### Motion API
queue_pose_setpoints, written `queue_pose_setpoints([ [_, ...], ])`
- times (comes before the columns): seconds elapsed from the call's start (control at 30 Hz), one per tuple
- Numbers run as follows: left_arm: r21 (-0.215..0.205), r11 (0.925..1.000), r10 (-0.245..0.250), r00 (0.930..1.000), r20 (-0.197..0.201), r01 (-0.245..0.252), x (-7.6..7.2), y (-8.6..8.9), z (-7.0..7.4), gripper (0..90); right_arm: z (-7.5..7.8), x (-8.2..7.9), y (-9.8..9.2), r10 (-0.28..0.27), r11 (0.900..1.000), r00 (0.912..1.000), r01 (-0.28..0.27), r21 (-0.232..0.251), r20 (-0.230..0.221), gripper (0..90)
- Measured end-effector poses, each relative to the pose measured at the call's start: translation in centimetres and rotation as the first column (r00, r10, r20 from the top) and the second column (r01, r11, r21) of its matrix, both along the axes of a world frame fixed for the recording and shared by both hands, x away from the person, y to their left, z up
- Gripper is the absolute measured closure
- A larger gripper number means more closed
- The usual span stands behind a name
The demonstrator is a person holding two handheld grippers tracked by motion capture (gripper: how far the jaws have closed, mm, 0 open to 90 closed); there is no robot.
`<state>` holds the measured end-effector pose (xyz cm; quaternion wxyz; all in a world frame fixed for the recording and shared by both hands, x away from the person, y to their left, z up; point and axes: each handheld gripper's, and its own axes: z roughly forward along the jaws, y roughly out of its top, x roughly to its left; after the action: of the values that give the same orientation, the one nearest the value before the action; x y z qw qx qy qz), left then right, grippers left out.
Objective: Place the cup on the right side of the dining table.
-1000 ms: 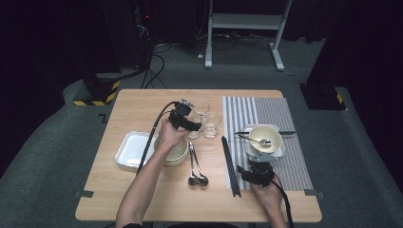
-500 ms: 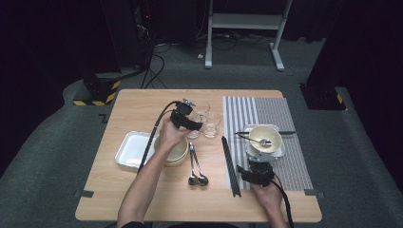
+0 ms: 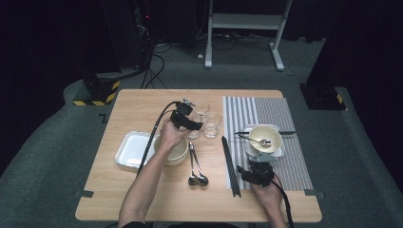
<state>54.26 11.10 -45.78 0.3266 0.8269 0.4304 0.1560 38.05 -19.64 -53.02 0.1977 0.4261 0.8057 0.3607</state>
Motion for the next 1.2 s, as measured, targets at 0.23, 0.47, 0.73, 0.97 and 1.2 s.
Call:
queue_pose_setpoints([
  [0.23,-0.001,1.0,0.001,1.0,-0.002,-0.001,0.02,-0.04,-0.06,17.5,0.0,0.0,0.0,0.0,1.0,1.0,0.0,0.0,0.0,40.8],
  [0.47,0.0,1.0,0.0,1.0,0.002,0.0,-0.06,-0.01,-0.12,17.8,0.0,0.0,0.01,0.0,1.0,1.0,0.0,0.0,0.0,40.8],
  [0.73,0.006,0.9999,-0.011,0.9999,0.004,0.011,-0.3,-0.07,-0.1,18.3,0.0,-0.01,0.0,0.0,1.0,1.0,0.0,-0.001,0.0,40.8],
  [0.97,0.008,0.9998,-0.016,0.9999,-0.002,0.016,-0.38,-0.07,-0.02,18.5,0.0,-0.01,0.0,0.0,1.0,1.0,0.0,0.0,0.0,40.8],
  [1.2,0.001,0.9997,-0.025,0.9995,-0.017,0.025,-0.49,0.01,0.15,18.5,0.0,-0.01,0.01,0.0,1.0,1.0,0.0,0.0,0.0,40.8],
])
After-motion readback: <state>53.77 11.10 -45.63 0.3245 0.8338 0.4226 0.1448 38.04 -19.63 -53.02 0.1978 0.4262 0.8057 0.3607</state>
